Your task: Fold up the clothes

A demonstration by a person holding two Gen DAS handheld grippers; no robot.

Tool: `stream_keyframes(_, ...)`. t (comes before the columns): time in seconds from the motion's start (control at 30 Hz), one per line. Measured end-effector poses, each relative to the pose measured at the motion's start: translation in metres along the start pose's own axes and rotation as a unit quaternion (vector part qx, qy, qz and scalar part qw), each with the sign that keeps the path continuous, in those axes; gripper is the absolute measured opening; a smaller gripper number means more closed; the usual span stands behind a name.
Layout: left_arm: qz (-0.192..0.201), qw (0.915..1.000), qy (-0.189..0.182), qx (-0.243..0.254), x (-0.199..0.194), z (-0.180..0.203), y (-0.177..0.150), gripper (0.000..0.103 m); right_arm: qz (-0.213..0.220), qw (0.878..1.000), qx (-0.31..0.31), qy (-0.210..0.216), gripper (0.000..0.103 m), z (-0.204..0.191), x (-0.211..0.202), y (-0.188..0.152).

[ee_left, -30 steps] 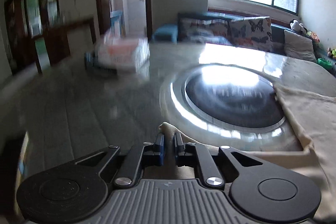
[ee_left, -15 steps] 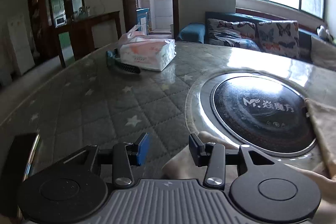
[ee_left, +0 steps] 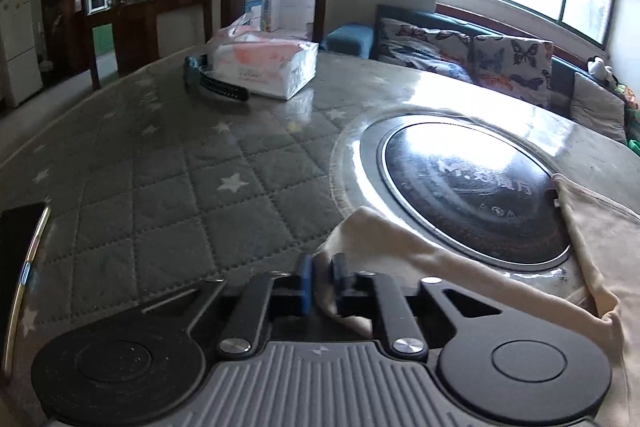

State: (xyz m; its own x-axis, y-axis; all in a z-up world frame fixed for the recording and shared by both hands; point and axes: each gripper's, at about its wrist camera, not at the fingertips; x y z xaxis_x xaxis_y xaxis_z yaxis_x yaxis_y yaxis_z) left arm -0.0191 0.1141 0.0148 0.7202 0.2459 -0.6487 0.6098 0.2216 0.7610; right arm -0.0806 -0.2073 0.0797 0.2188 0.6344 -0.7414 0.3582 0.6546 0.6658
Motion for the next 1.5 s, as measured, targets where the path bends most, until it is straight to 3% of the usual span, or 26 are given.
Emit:
stream_keyframes(0.17,0.02,0.9996,0.0,-0.021,-0.012,-0.005,-0.002,0.007,-0.031,0.999,-0.025,0.008,0.024,-0.015,0.028,0.002)
stream_keyframes(0.27,0.037,0.9987,0.003,-0.034,-0.027,-0.011,-0.001,0.007,-0.027,0.999,-0.017,0.012,0.003,-0.016,0.028,0.002)
stream_keyframes(0.4,0.058,0.9974,0.014,-0.04,-0.044,-0.017,-0.005,0.007,-0.028,0.998,-0.025,0.044,0.002,-0.022,0.025,-0.003)
stream_keyframes(0.57,0.043,0.9978,0.02,-0.046,-0.041,-0.018,-0.004,0.007,-0.02,0.998,-0.024,0.048,0.004,-0.025,0.023,-0.004)
stream_keyframes(0.77,0.06,0.9976,0.008,-0.035,-0.051,-0.007,0.016,0.007,0.0,0.999,-0.03,0.009,0.025,-0.023,0.016,0.002)
stream_keyframes(0.93,0.059,0.998,-0.002,-0.024,-0.054,0.002,0.025,0.007,-0.013,1.0,-0.012,0.004,0.02,-0.018,0.032,0.001)
stream_keyframes(0.97,0.06,0.998,-0.003,-0.021,-0.056,0.004,0.027,0.007,-0.012,1.0,-0.008,0.009,0.005,-0.017,0.031,0.0)
stream_keyframes(1.0,0.062,0.9979,-0.004,-0.018,-0.058,0.005,0.028,0.007,-0.011,1.0,-0.005,0.015,0.002,-0.016,0.03,0.0)
stream_keyframes(1.2,0.072,0.9973,0.006,-0.011,-0.063,0.008,0.033,0.008,-0.005,0.999,0.012,0.052,0.002,-0.01,0.019,-0.003)
stream_keyframes(1.5,0.008,0.9984,0.054,-0.012,-0.032,-0.007,0.009,0.008,-0.002,0.998,0.013,0.069,0.008,-0.01,0.014,-0.006)
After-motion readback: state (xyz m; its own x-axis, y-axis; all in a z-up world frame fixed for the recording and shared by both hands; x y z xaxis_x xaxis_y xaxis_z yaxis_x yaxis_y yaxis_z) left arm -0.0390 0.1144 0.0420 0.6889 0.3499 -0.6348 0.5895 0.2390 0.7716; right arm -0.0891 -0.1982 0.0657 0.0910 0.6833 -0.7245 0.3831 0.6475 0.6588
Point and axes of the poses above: each gripper's, at about its wrist camera, not at the fingertips, and x roughly the way its jaws point, z to its right, y to its top, and after that the axes turned 5 degrees about y, right-handed
